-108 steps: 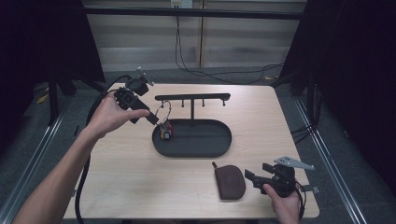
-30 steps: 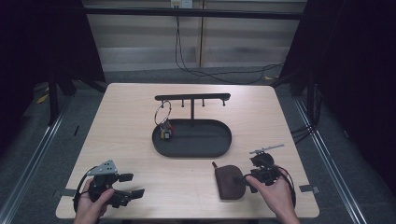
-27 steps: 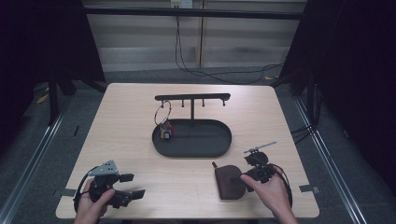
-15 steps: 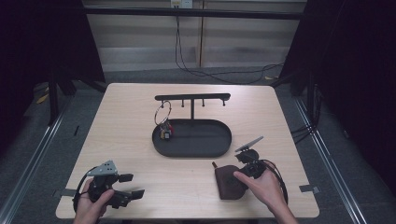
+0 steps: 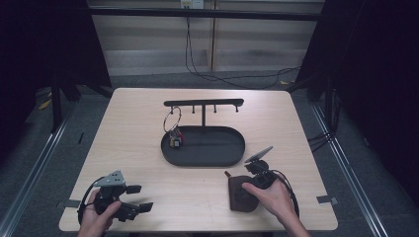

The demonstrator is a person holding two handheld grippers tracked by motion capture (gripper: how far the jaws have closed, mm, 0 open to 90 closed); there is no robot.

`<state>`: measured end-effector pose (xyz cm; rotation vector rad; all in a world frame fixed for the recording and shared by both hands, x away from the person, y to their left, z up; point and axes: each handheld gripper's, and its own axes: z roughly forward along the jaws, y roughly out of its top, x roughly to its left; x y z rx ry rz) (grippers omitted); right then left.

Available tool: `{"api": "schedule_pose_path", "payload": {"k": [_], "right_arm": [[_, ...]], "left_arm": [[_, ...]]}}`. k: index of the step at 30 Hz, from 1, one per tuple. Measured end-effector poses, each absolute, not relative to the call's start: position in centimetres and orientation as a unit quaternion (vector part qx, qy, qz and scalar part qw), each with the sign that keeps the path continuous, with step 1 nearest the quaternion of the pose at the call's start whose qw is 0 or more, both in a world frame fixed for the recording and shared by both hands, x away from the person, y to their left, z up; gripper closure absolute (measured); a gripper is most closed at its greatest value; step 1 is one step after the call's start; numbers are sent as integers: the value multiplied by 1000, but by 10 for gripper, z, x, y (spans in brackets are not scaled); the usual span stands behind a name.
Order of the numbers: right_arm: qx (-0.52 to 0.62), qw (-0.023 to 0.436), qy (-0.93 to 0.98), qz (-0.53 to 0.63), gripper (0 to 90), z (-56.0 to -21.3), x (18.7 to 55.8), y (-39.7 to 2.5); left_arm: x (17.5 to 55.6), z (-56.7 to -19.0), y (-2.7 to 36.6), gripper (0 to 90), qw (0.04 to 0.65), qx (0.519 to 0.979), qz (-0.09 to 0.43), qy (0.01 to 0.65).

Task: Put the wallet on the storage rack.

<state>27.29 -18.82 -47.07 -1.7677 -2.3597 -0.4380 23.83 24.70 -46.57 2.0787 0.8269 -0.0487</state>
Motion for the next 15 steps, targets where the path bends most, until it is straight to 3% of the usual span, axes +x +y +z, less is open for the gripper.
{"api": "schedule_pose_path", "payload": {"k": [12, 15], "right_arm": [[-591, 79, -786, -164, 110, -472, 270, -192], [-598, 83, -778, -173, 165, -471, 271, -196]], "left_arm": [[239, -466, 250, 166, 444, 829, -23, 340], [238, -464, 250, 166, 443, 830, -22, 337]]}}
